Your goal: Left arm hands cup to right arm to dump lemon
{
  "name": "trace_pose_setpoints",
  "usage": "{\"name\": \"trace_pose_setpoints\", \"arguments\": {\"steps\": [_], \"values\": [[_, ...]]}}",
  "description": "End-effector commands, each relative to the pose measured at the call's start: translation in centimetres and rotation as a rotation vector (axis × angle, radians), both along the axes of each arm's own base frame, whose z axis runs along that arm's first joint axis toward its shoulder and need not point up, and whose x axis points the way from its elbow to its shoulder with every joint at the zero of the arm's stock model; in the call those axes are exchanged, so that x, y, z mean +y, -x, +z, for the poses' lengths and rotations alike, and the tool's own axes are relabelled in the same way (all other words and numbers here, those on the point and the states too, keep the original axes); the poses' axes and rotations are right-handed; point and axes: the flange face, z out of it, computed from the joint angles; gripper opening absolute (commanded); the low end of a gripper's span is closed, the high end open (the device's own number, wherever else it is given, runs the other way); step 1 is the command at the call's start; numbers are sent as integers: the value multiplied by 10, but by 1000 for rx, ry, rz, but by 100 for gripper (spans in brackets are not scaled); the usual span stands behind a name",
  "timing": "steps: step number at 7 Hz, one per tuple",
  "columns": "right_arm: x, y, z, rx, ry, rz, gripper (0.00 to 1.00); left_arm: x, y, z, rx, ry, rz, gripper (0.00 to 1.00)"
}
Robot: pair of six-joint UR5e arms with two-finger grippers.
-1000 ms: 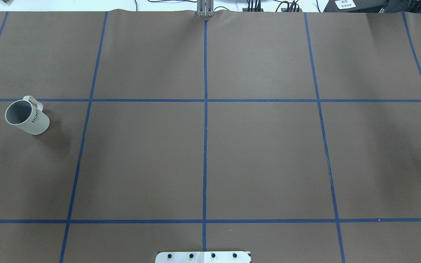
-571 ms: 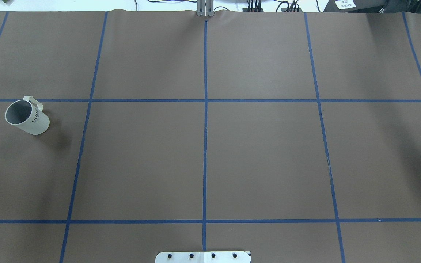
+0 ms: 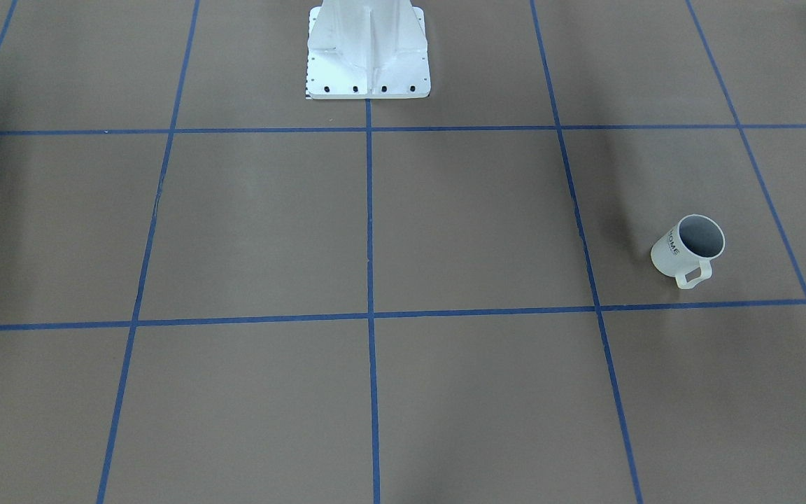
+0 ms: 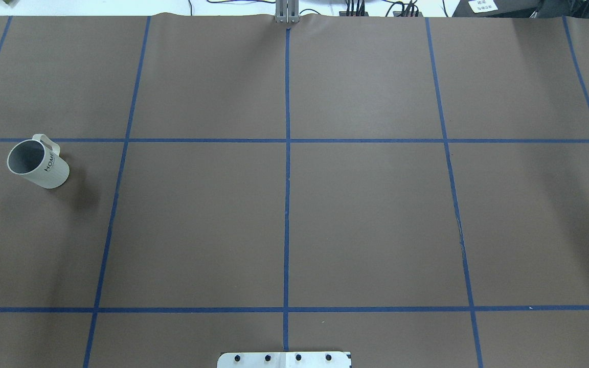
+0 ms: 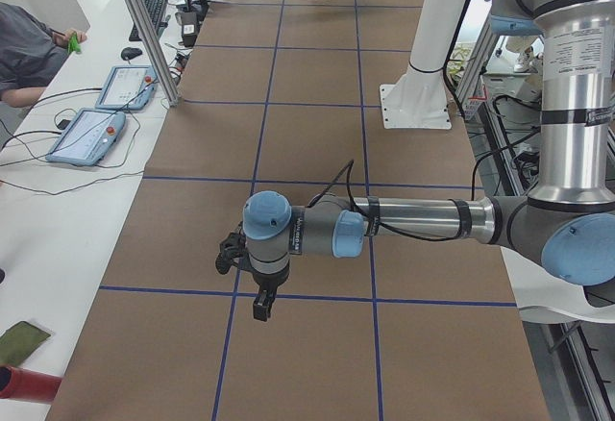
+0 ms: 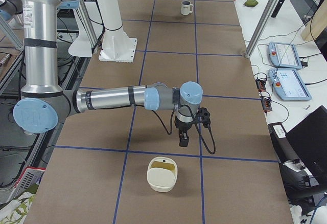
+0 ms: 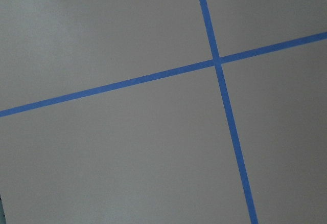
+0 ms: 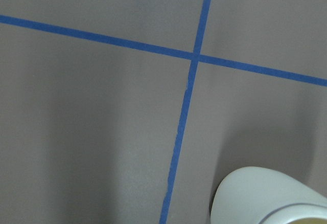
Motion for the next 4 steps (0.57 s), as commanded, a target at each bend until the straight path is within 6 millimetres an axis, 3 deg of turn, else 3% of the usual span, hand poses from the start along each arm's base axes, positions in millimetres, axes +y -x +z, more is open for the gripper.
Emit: {"name": "trace_pose_setpoints", "arguments": {"steps": [1,3,4], "values": [[17,-6,9,0,-17,7,100,2,-2,-3,15,-5,4,100],[13,-6,8,1,-22,7,100,14,-8,5,91,24,9,100],[13,-5,6,-1,-25,7,100,11,-9,-4,112,13,6,100]]}}
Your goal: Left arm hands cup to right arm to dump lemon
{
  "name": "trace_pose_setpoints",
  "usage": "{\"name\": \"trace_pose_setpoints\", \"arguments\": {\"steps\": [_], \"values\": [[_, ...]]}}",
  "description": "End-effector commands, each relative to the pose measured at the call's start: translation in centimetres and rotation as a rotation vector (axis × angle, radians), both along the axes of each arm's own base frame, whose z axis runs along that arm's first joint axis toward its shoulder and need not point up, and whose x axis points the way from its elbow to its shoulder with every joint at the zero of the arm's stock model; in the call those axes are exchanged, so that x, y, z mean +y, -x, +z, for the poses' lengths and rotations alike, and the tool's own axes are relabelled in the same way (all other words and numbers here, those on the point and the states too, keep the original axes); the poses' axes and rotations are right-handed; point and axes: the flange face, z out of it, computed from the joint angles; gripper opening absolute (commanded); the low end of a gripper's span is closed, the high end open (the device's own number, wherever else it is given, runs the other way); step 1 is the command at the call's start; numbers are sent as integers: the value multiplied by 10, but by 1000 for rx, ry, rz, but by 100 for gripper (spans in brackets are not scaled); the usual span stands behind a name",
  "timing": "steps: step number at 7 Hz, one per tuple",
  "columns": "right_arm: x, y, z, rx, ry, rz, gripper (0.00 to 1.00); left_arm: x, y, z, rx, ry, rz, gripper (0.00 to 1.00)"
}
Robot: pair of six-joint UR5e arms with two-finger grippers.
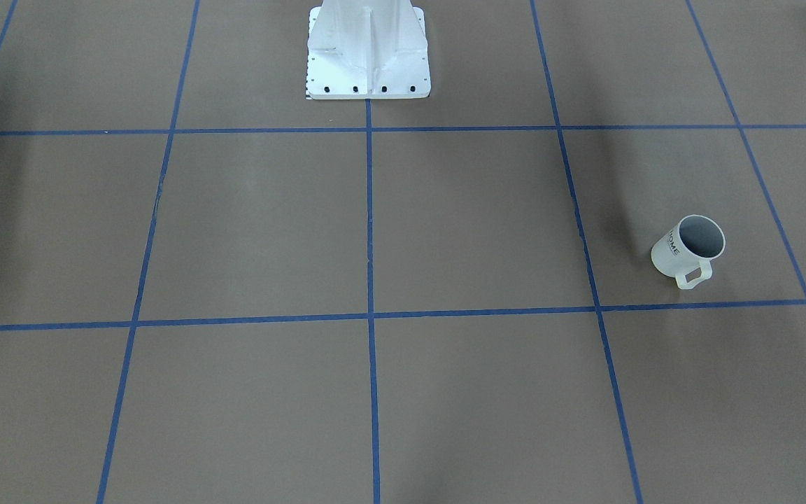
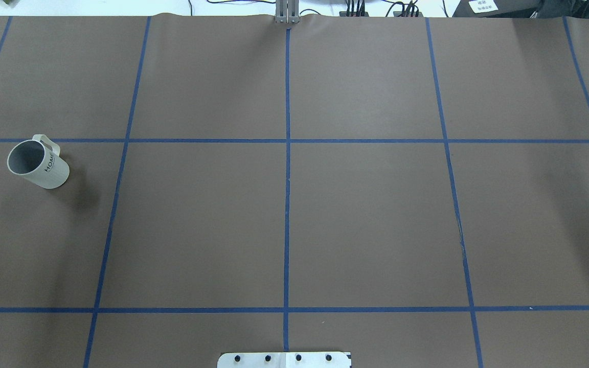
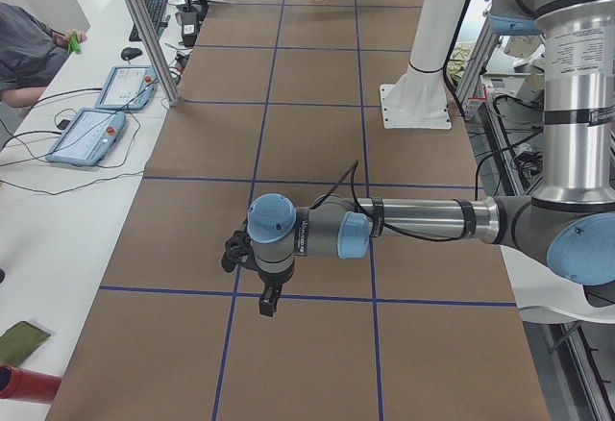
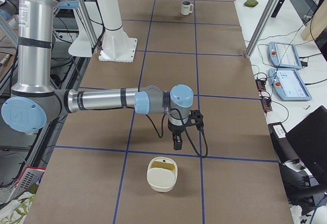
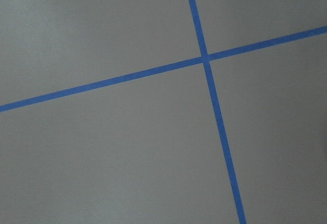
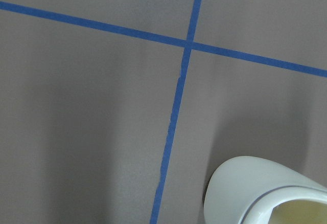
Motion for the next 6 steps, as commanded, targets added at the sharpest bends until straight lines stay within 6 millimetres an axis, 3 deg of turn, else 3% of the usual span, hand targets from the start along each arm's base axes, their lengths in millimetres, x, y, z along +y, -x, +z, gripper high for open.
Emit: {"name": "trace_pose_setpoints", "arguments": {"steps": [1,2,6], "values": [[-1,0,-1,-1,-5,0,100,-5,-3,-13,27,47,-54,100],[-2,0,-2,-2,-6,0,100,-12,-4,-18,-1,60,-79,100],[-4,0,-4,-3,-11,0,100,1,-2,-4,-31,70,-76,100]]}}
